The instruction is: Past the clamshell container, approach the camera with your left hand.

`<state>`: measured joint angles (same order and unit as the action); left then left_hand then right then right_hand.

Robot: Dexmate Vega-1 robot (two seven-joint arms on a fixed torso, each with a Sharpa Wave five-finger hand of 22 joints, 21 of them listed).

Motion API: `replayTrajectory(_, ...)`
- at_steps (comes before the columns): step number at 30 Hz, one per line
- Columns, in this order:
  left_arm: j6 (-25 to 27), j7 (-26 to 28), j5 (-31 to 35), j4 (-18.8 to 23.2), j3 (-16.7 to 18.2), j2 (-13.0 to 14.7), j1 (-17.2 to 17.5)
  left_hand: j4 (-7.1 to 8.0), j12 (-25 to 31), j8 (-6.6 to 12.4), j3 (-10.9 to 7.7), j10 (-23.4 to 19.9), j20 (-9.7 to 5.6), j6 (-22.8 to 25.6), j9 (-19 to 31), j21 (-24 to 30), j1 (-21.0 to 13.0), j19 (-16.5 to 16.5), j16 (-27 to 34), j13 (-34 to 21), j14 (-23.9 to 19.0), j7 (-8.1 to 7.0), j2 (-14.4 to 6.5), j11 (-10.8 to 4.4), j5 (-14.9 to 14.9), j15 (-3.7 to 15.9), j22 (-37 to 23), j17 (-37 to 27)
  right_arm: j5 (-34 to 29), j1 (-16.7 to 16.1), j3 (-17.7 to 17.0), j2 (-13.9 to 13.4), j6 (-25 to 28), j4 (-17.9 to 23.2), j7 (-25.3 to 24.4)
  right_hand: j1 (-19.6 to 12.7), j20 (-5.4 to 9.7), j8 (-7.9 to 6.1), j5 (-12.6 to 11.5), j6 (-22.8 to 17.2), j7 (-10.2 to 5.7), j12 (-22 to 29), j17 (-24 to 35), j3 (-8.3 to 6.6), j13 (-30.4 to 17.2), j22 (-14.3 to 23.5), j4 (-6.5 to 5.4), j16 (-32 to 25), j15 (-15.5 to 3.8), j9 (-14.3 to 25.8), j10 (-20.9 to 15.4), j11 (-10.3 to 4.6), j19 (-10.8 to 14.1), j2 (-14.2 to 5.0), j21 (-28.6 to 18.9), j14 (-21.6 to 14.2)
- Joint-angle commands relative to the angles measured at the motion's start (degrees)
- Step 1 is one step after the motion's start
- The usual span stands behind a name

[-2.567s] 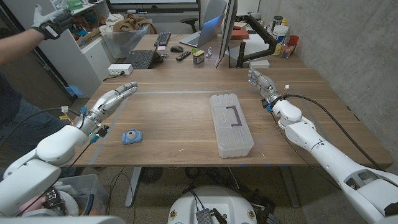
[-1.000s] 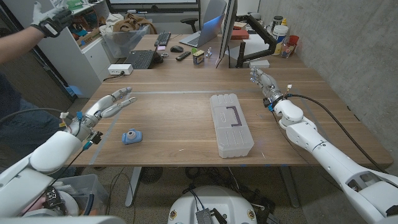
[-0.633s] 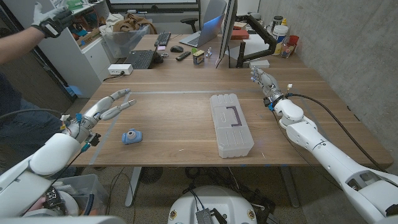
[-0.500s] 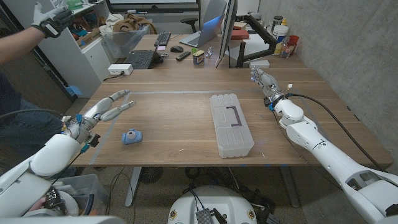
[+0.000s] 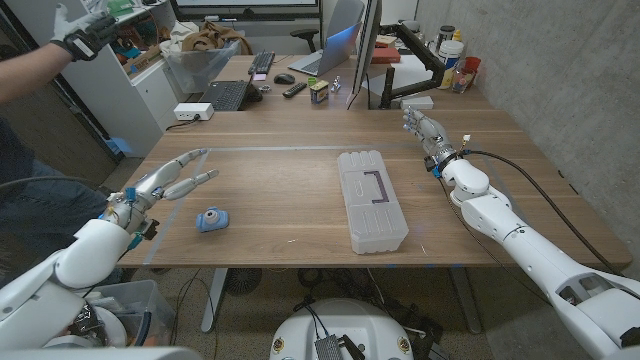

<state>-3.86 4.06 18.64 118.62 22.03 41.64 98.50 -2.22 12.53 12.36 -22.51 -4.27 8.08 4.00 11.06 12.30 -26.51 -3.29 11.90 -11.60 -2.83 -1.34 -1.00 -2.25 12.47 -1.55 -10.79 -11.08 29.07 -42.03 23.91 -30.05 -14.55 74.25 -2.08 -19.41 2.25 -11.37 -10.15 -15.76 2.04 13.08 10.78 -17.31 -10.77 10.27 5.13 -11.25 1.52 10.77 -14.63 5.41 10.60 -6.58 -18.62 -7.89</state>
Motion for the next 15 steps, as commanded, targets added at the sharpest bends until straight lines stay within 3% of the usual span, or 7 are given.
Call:
replayTrajectory(1,2.8,1.2,6.0,1.0,-0.7,0.1,0.6,-0.34,0.2,0.21,-0.11,0.1,0.22,0.3,0.2,0.3,-0.9,0.4,0.2,-0.2,-0.6,-0.36,0.1,-0.42,0.4,0.02,-0.2,-0.2,0.1,-0.1,0.0,-0.2,0.0,0.0,0.2,0.2,0.4,0.02,-0.2,-0.4,-0.12,-0.1,0.2,-0.18,-0.2,0.1,0.17,0.1,-0.04,0.2,-0.5,-0.26,0.6,-0.15,0.4,-0.3)
replayTrajectory(15,4.3,2.9,7.6,0.3,-1.5,-0.3,0.6,-0.78,0.0,0.11,-0.24,0.3,0.33,0.1,0.3,0.2,-1.5,0.2,0.1,-0.3,-0.4,-0.6,0.2,-0.69,0.6,-0.07,-0.2,-0.2,0.1,0.1,0.0,0.2,-0.4,-0.3,0.0,0.2,0.43,0.0,-0.2,-0.5,-0.27,-0.1,0.2,-0.23,-0.2,0.1,0.22,0.1,-0.12,0.2,-0.5,-0.23,0.7,-0.22,0.6,-0.3)
